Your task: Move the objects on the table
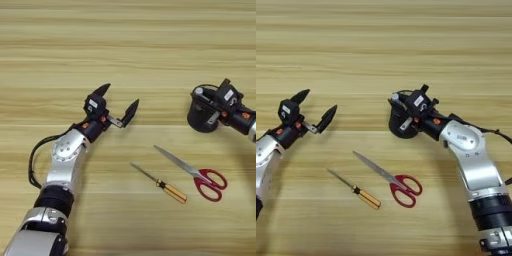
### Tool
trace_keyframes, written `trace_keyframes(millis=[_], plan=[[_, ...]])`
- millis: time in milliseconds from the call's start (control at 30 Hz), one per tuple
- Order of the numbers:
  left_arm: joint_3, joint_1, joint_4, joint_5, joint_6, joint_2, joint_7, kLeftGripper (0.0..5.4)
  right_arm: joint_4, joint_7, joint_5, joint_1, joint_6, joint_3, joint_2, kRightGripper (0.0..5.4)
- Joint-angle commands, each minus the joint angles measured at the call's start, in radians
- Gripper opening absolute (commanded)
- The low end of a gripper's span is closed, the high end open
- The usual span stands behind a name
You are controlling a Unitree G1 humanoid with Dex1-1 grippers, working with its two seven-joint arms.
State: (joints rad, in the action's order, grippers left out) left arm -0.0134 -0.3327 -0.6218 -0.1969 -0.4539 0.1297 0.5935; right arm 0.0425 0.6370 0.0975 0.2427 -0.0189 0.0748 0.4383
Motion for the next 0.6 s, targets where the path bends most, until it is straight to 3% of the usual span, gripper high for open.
trace_keyframes(millis=[33,400,600], plan=[[0.0,-0.004,0.003,0.016,-0.007,-0.001,-0.004,5.4,-0.021,-0.011,0.0,0.02,-0.008,-0.024,0.011,0.74],[-0.002,-0.008,-0.007,0.022,-0.01,-0.002,-0.008,5.4,-0.146,-0.013,0.033,0.029,-0.005,-0.077,0.03,0.74],[0.001,-0.01,-0.008,0.025,-0.009,-0.006,-0.008,5.4,-0.205,0.002,0.104,0.037,0.009,-0.12,0.036,0.74]])
